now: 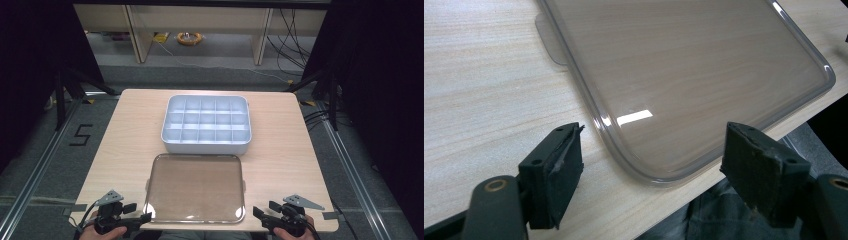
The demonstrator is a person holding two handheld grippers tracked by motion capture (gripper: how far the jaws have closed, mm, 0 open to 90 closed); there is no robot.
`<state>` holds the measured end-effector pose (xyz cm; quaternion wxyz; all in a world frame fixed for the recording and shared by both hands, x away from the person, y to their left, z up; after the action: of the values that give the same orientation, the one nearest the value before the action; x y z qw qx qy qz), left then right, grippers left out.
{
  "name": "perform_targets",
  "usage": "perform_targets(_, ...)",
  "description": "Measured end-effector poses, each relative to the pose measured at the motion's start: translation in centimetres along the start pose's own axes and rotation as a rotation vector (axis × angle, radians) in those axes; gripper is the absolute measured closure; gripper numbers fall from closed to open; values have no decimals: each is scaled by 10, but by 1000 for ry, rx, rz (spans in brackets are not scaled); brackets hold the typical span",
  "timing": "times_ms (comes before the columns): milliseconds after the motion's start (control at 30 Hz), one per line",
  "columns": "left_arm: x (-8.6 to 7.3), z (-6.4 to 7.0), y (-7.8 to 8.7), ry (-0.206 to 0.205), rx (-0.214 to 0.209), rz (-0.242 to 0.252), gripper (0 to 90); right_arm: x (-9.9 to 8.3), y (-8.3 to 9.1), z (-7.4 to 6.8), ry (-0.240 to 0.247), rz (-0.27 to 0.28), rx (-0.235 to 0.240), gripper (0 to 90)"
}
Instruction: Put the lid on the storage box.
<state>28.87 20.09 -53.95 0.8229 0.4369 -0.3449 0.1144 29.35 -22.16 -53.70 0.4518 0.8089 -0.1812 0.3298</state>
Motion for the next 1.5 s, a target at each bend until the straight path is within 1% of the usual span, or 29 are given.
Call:
perform_targets(100,1,0,0,7,1,9,232,-1,0,-1,-18,-11,1,275)
perform_targets(133,1,0,0,5,-1,5,232,-1,-1,-1,-15,6,11,275)
perform_targets(167,1,0,0,4,-1,4,230,-1,0,-3,-43,0,12,275)
perform_targets(200,1,0,0,7,-1,7,229,0,-1,0,-9,11,4,275)
perform_targets(367,1,0,-1,10,-3,8,216,-1,1,0,-21,-9,11,267)
perform_targets(400,1,1,-1,14,-8,8,212,0,1,0,-10,-3,25,261)
perform_targets(567,2,1,-1,11,-7,11,187,1,-2,-5,-49,22,62,231)
perform_targets(600,2,1,-1,12,-8,12,180,1,-1,-4,-20,15,72,232)
perform_targets(633,2,2,-1,17,-13,15,176,1,-1,-2,-10,9,42,232)
perform_targets(700,3,2,-1,15,-26,28,152,1,-3,-4,-16,15,50,235)
perform_targets(733,4,2,-2,13,-24,33,151,1,-4,-4,-19,17,60,239)
perform_targets(767,3,3,-2,20,-22,33,151,0,-3,-8,-58,-6,53,241)
perform_targets(800,3,3,-2,21,-22,33,151,0,-3,-9,-62,2,65,242)
perform_targets(833,3,2,-2,16,-20,28,151,1,-3,-9,-51,5,74,243)
perform_targets(867,3,2,-3,9,-18,28,151,2,-4,-7,-15,14,66,244)
perform_targets(967,4,2,-3,2,-15,29,155,3,-6,-8,-16,1,47,250)
perform_targets(1000,4,2,-3,1,-13,31,160,2,-7,-12,-50,-4,60,251)
perform_targets(1033,5,2,-3,5,-15,35,171,2,-8,-15,-60,-18,77,253)
perform_targets(1100,6,2,-4,4,-10,40,186,3,-11,-17,-63,-7,80,255)
perform_targets(1133,6,1,-4,1,-6,38,184,4,-13,-15,-27,11,77,257)
perform_targets(1167,7,2,-5,7,-6,41,183,4,-14,-15,-26,10,83,258)
perform_targets(1200,7,1,-6,4,-4,38,183,4,-14,-19,-64,-8,82,260)
perform_targets(1233,8,2,-7,6,-1,40,184,5,-16,-16,-25,6,85,262)
perform_targets(1267,9,2,-9,3,0,37,186,6,-17,-17,-41,6,79,264)
perform_targets(1300,10,2,-10,2,3,36,188,6,-19,-17,-34,9,97,265)
perform_targets(1400,14,0,-15,15,10,38,156,8,-24,-19,-39,6,93,269)
perform_targets(1433,14,-2,-14,-18,17,16,178,8,-26,-20,-38,1,98,270)
perform_targets(1467,16,-1,-17,-3,23,32,215,9,-27,-23,-60,-6,100,270)
perform_targets(1500,17,-2,-18,-4,22,36,220,10,-29,-24,-57,-7,101,271)
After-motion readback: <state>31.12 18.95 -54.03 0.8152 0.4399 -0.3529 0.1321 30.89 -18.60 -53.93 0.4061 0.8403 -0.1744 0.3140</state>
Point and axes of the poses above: each handheld gripper's, and its own axes: y roughly backward along the jaws, x roughly out of its top, z roughly to its right, the point moved 6 cm from there along -y, roughly forward along the jaws
